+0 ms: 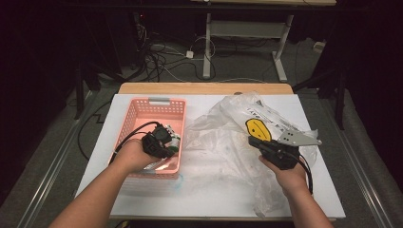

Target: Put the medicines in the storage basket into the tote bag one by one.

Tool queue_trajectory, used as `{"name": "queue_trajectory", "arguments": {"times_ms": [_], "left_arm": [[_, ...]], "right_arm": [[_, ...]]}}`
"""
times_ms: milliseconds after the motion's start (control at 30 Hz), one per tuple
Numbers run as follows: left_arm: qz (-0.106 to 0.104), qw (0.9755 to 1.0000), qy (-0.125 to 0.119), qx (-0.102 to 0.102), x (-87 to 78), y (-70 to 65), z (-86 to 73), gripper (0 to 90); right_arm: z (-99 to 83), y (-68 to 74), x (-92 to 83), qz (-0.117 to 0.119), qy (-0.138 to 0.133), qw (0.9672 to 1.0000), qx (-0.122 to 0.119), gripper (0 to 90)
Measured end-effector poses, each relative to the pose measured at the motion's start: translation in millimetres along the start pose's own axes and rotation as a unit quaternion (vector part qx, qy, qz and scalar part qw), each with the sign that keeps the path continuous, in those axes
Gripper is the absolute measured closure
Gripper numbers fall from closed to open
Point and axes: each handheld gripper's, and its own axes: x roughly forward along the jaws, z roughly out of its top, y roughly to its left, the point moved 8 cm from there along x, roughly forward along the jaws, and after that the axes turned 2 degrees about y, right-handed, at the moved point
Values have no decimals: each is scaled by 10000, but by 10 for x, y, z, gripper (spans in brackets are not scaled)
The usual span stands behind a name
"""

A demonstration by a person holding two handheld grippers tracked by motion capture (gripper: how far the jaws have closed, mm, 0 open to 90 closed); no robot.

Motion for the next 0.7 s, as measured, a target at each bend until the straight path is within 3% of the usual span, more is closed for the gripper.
{"name": "queue_trajectory", "arguments": {"times_ms": [100,133,200,233,300,333,400,533,700], "left_arm": [[95,9998,-95,-161,-67,69,-45,783],[177,9995,-117,-250,-87,108,-64,660],[249,9990,-158,-338,-111,162,-85,560],[277,9986,-158,-417,-121,191,-99,560],[199,9983,-92,-546,-108,221,-132,444],[154,9982,-13,-574,-89,228,-152,390],[200,9988,125,-421,-55,221,-197,347],[-31,9976,485,-493,20,188,-261,408],[-257,9937,943,-551,131,146,-307,435]], "right_arm": [[2,-1,-1,-4,-5,10000,1,900],[4,-1,-2,-4,-10,10000,4,900],[5,1,-2,-2,-9,10000,2,900],[5,1,-2,-2,-9,10000,2,900],[1,2,1,2,-2,10000,11,900],[-1,3,1,2,-1,10000,11,900],[-1,1,0,-5,-1,10000,4,900],[-2,-9,-3,-17,-12,10000,34,900],[-2,-6,-1,-8,-6,10000,7,900]]}}
